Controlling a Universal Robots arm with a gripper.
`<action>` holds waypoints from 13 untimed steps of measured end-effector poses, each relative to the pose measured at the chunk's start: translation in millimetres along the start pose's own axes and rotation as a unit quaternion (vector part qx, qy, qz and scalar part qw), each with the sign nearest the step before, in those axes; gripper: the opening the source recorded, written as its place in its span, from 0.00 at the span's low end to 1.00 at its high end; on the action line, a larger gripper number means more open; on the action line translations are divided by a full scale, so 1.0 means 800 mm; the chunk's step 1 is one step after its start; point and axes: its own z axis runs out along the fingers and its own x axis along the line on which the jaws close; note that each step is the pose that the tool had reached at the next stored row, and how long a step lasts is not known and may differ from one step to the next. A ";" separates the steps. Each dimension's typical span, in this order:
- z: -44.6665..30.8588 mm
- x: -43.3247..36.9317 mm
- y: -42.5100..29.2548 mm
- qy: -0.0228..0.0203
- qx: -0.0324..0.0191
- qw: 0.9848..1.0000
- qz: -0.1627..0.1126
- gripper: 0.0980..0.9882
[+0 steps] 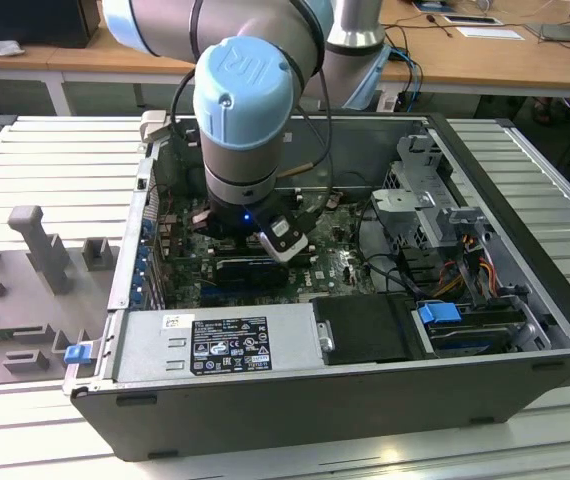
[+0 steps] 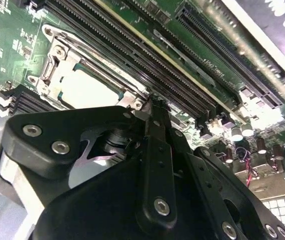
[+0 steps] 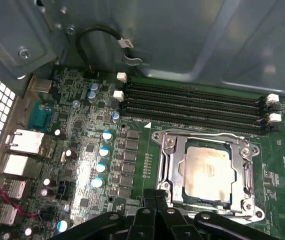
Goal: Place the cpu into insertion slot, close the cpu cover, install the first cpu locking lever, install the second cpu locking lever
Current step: 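Install the second cpu locking lever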
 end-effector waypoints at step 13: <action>-0.0227 0.001 0.0090 -0.001 -0.005 1.000 0.000 0.01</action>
